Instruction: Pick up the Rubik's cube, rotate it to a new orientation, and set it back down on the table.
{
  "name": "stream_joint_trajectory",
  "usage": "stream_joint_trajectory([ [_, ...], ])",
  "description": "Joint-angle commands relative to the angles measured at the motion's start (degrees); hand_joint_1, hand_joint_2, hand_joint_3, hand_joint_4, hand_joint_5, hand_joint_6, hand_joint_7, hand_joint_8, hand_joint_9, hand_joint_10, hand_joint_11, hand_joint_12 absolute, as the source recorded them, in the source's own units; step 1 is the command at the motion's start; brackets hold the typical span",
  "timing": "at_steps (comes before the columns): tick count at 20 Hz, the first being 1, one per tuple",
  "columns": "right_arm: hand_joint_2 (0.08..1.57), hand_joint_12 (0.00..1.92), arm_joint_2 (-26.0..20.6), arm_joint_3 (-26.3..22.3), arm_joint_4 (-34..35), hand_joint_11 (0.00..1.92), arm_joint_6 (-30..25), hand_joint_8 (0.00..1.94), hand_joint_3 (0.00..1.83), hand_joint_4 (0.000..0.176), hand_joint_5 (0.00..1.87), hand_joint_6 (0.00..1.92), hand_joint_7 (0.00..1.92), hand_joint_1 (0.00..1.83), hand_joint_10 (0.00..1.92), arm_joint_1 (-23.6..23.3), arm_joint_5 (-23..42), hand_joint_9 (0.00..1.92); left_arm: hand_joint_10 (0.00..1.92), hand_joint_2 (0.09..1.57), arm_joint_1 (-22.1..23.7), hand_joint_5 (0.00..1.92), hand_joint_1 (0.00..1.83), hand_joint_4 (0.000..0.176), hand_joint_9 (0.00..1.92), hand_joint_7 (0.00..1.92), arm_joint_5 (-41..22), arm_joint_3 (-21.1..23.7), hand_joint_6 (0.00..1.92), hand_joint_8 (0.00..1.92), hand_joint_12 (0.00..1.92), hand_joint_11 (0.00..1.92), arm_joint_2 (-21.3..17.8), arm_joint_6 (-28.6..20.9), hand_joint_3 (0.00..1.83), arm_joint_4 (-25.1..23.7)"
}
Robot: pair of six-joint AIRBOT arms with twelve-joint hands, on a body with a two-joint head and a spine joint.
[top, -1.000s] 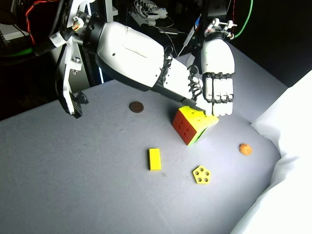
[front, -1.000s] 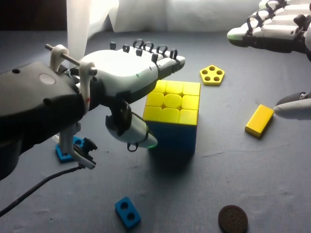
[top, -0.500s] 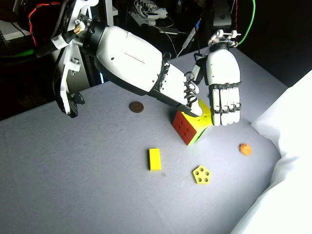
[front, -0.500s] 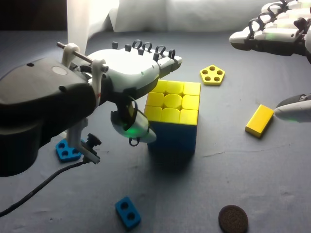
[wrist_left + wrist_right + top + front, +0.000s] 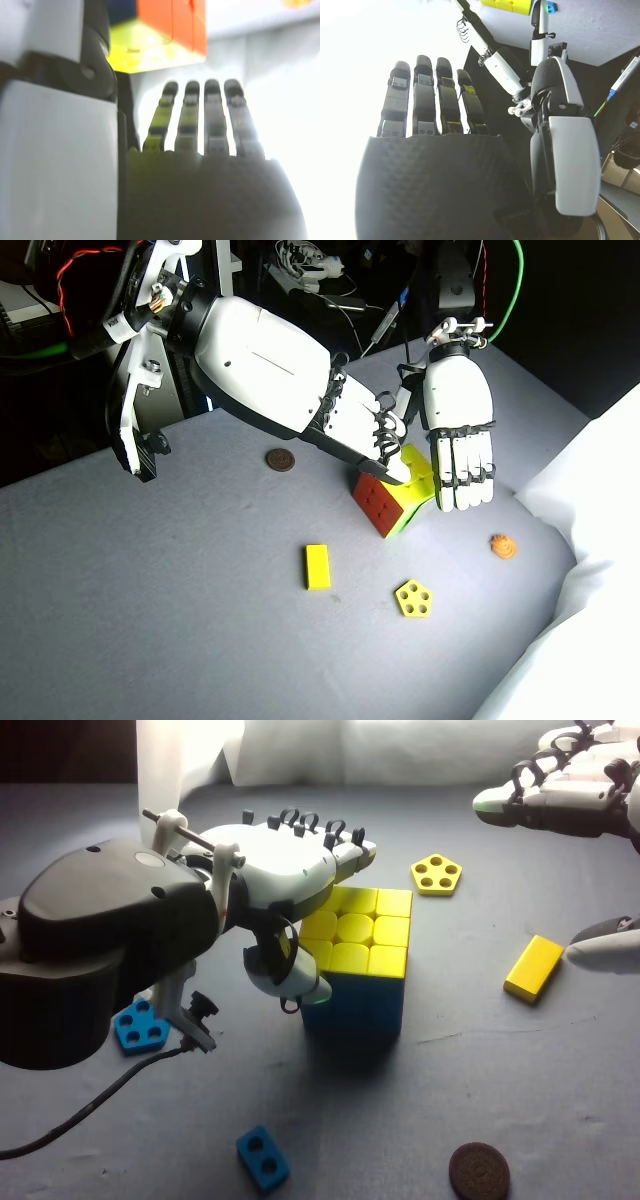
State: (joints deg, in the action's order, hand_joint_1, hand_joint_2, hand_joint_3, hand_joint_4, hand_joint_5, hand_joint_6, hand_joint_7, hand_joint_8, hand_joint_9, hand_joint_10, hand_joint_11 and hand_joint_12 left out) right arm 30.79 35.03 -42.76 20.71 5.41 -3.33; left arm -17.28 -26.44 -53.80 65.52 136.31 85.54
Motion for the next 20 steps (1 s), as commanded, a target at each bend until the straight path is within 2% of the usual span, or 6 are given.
stream_joint_trajectory([
  [1, 1.19, 0.02, -0.30, -0.47, 0.23, 0.00, 0.77, 0.00, 0.00, 0.000, 0.04, 0.00, 0.13, 0.47, 0.01, 0.29, 3.29, 0.11, 0.00, 1.02, 0.07, 0.00, 1.05, 0.000, 0.00, 0.00, -1.13, -0.23, 0.00, 0.00, 0.00, 0.01, 0.00, 0.34, 0.02, -1.81],
  [3, 1.18, 0.08, -0.16, -0.52, 0.23, 0.00, 1.11, 0.00, 0.00, 0.000, 0.02, 0.00, 0.13, 0.48, 0.00, 0.67, 3.71, 0.11, 0.00, 1.02, -0.11, 0.00, 1.10, 0.000, 0.00, 0.00, -1.13, -0.76, 0.00, 0.00, 0.00, 0.00, 0.56, 0.99, 0.01, -0.96],
  [5, 1.19, 0.00, 0.13, -0.54, 0.25, 0.00, 1.06, 0.00, 0.00, 0.000, 0.02, 0.00, 0.12, 0.49, 0.00, 0.71, 3.89, 0.09, 0.00, 1.01, -0.40, 0.00, 1.09, 0.000, 0.00, 0.00, -1.13, -1.27, 0.00, 0.00, 0.00, 0.00, 1.04, 1.06, 0.01, -0.91],
  [14, 1.18, 0.02, 0.36, -0.70, 0.22, 0.02, 1.87, 0.01, 0.00, 0.000, 0.04, 0.01, 0.14, 0.50, 0.01, 1.60, 8.99, 0.11, 0.00, 1.01, -0.95, 0.00, 1.10, 0.000, 0.00, 0.00, -1.13, -2.84, 0.00, 0.00, 0.00, 0.00, 2.67, 1.39, 0.00, -0.51],
  [19, 1.19, 0.03, 0.38, -0.92, 0.22, 0.00, 6.37, 0.00, 0.00, 0.000, 0.03, 0.00, 0.12, 0.48, 0.01, 1.56, 10.58, 0.10, 0.00, 1.00, -0.12, 0.00, 1.12, 0.000, 0.00, 0.00, -1.53, -3.07, 0.00, 0.00, 0.01, 0.02, 3.43, 5.01, 0.00, 3.91],
  [20, 1.18, 0.13, 0.38, -0.93, 0.22, 0.00, 6.37, 0.00, 0.00, 0.000, 0.05, 0.00, 0.14, 0.49, 0.01, 1.53, 10.21, 0.13, 0.00, 1.00, -0.11, 0.00, 1.12, 0.000, 0.00, 0.00, -1.77, -3.07, 0.00, 0.00, 0.00, 0.01, 3.65, 5.01, 0.00, 4.14],
])
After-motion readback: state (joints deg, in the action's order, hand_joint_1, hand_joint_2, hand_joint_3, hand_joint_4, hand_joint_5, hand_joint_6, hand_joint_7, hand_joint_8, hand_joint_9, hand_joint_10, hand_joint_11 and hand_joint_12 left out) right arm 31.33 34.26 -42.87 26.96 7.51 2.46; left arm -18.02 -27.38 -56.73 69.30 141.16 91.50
